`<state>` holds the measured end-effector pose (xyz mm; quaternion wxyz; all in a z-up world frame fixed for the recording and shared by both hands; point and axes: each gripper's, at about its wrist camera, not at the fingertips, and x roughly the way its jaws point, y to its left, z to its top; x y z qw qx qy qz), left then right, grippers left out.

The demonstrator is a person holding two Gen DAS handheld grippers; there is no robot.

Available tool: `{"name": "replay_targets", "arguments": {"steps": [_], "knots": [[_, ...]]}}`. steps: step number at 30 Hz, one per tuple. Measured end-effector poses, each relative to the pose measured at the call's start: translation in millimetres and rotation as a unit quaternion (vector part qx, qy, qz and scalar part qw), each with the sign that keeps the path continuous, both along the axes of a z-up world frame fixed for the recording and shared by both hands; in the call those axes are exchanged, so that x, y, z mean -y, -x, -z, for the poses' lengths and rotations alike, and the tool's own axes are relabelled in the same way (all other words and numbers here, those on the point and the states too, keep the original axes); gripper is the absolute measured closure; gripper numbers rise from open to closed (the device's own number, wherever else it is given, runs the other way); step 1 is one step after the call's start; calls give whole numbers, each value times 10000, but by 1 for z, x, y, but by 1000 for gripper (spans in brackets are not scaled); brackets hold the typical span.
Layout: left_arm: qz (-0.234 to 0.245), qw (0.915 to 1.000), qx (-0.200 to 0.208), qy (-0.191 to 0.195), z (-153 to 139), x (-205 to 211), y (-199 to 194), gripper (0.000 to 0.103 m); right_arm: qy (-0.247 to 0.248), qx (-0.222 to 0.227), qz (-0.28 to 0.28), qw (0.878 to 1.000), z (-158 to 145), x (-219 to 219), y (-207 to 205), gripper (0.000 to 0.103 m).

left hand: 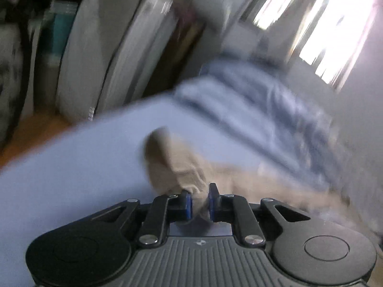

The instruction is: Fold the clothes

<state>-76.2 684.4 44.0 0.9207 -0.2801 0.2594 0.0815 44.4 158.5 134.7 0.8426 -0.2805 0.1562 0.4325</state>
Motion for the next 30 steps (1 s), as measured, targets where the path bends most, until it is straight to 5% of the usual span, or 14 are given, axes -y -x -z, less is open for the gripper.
{"name": "replay_targets", "arguments": {"steps": [2,6,9,11,20,23,25,27,30], "knots": [[-179,9992,-345,-1,13,-4,10,82,-31,-2,1,10000,-1,0,1,49],[-1054,9927,-119,573,23,-29,47,50,5,95,-114,9999,-5,-4,7,49],[-1470,9780,168,1474,31,-54,65,48,12,165,-156,9997,-8,-7,12,49],[-1518,9732,186,1719,32,-64,61,47,17,201,-168,9997,-9,-9,14,49],[-1107,9884,-679,790,26,-60,-5,45,17,233,-162,9996,-6,-15,16,49],[-942,9904,-954,336,24,-47,-21,52,4,236,-146,9996,-5,-16,16,49],[-968,9885,-1163,31,22,-43,-25,88,-15,250,-127,9996,-5,-16,15,49],[-936,9884,-1194,27,23,-48,-28,100,-41,264,-100,9996,-5,-15,13,49],[-937,9874,-1233,-322,17,-50,-40,101,-69,265,-47,9996,-4,-13,10,49]]}}
